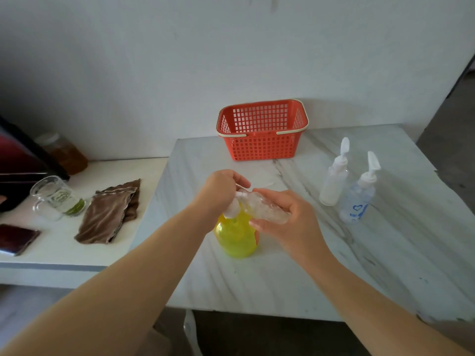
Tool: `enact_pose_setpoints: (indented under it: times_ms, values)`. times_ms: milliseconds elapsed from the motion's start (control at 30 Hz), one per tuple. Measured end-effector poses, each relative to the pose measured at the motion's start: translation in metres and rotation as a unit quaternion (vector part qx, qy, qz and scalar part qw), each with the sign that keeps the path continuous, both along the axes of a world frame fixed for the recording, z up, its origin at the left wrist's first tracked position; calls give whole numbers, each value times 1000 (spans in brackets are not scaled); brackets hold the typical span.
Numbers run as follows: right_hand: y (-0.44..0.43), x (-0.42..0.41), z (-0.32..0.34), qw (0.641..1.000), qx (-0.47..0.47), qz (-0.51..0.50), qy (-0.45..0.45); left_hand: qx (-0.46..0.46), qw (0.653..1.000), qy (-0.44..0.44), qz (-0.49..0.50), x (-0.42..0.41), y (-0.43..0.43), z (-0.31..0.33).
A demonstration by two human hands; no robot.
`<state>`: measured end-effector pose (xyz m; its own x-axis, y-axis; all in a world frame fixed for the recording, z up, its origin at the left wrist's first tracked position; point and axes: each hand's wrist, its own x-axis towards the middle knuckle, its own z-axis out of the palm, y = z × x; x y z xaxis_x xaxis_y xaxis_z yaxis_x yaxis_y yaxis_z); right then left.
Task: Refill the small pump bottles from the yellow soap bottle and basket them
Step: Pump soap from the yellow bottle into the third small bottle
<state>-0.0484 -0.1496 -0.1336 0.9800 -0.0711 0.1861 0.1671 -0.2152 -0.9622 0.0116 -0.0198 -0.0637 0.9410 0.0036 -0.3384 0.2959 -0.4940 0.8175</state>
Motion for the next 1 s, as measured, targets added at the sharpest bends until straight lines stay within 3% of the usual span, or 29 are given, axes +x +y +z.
enact_pose_setpoints:
  times_ms: [1000]
  values:
    - [-3,0,-3,1000,-9,0,1,-2,1000,-11,18,-3,-4,-4]
